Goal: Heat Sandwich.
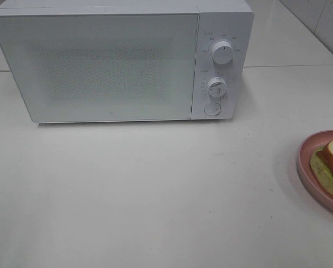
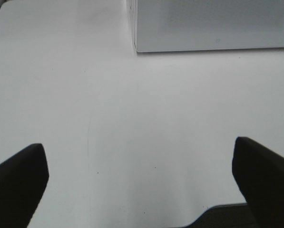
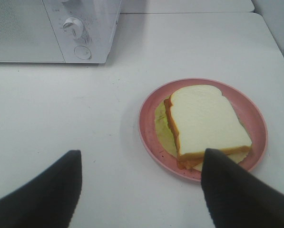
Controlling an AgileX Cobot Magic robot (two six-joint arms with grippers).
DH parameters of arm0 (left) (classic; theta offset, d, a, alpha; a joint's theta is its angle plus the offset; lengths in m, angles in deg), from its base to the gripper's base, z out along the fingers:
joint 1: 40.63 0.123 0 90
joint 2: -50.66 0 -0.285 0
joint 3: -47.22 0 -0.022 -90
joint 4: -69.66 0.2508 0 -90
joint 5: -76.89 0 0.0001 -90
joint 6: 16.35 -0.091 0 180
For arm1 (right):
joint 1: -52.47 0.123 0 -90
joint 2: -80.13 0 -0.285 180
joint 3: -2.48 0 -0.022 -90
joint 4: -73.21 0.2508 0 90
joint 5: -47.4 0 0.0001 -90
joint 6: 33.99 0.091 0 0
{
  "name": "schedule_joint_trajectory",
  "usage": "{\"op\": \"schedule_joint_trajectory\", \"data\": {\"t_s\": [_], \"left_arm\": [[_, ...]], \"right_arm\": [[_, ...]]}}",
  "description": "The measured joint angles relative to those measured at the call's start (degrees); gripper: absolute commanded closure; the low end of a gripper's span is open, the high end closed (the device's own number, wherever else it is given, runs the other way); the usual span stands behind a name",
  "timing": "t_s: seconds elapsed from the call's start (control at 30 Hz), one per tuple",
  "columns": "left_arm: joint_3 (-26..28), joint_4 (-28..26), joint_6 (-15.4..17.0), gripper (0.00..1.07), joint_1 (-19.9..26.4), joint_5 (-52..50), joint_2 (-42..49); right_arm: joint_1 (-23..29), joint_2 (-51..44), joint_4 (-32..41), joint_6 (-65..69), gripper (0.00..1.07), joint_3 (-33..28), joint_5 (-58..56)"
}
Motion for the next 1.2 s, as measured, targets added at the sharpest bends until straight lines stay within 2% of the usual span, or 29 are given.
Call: {"op": "schedule_joint_trajectory", "data": {"t_s": [0.2, 1.2], "left_arm": [[-0.4, -0.1, 0.0, 0.09, 0.0, 1.3, 5.8], [-0.4, -0.1, 0.0, 0.09, 0.0, 1.4, 6.1]], "right_arm": [[0.0, 0.0, 0.0, 0.0, 0.40, 0.0, 0.0], [0.0, 0.0, 0.0, 0.0, 0.40, 0.0, 0.0]]}}
